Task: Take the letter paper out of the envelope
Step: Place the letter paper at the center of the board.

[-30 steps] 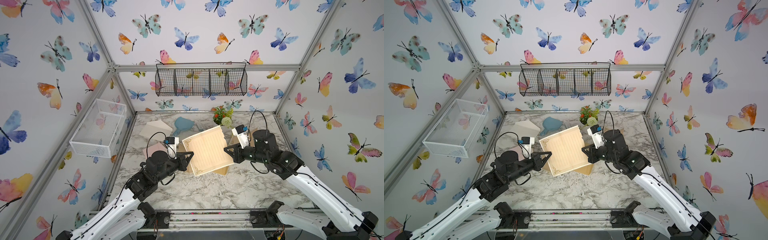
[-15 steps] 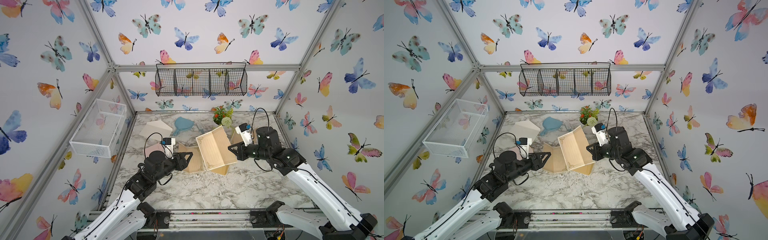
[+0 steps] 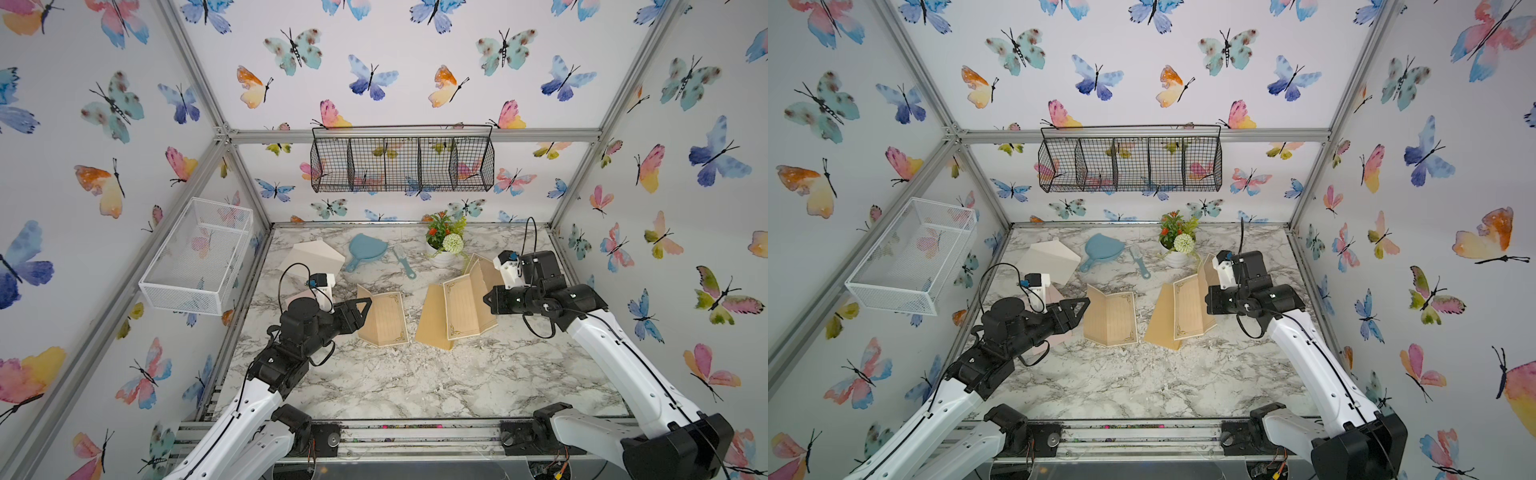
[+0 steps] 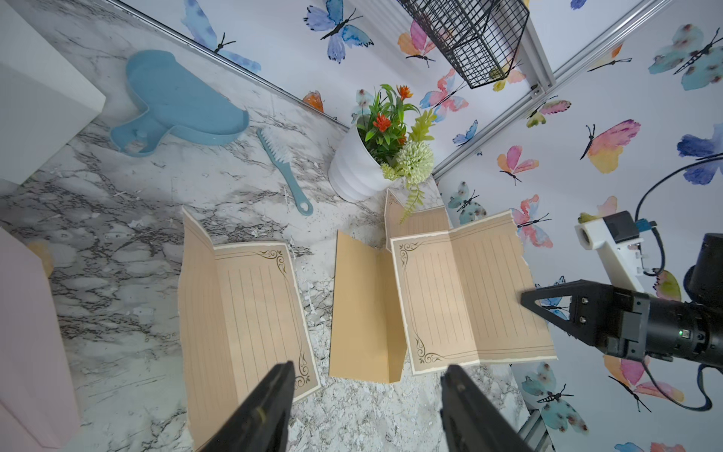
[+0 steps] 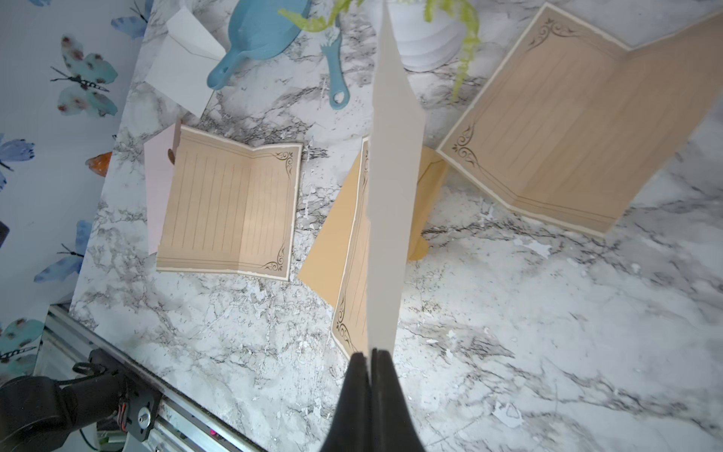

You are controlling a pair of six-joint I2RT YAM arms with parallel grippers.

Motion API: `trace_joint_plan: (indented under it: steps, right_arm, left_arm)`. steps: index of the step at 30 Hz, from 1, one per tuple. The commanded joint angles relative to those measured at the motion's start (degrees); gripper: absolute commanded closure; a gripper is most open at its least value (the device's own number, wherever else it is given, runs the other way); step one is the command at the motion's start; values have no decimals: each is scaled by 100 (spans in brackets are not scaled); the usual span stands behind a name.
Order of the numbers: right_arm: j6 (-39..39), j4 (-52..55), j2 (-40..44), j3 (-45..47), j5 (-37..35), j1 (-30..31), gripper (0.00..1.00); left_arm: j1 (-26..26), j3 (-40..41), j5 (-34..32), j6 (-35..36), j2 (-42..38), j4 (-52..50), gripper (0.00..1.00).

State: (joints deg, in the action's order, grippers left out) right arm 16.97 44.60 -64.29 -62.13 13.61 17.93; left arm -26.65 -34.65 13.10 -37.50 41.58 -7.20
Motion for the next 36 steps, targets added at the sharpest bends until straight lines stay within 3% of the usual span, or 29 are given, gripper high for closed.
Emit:
trace_joint_plan:
  steps: [1,7,11,14,16,21,26,33,36]
  right_arm:
    - [276,56,171,104,-170,-370,98]
    - [-491,1229,-878,-695,-257,-1317,98]
    - [-807,1851,-986,-1240,-240,-1521,98]
    - [-889,2138,-1092,-1439,160,-1545,98]
    - [-902,2189,-1167,-1346,471,-1541,98]
    - [-844,2071,-1143,-737,349,-1538,98]
    - [-912,2185,-845,-664,1249,-1538,98]
    - [-765,1917,-589,121,1040,-1448,98]
    - [-857,1619,-769,311,1595,-1423,98]
  left_arm:
    - [71,-15,447,113,68,278,36]
    - [105,-48,752,160,219,429,37]
    - [117,-33,834,155,197,512,37]
    - [120,43,861,117,241,688,37]
    - [128,121,916,22,312,883,38]
    - [126,198,1113,-132,479,1237,38]
    - [133,120,1189,-74,632,1272,39]
    - [127,58,1405,-253,1004,1704,39]
    - [125,-44,1705,-185,1114,1585,40]
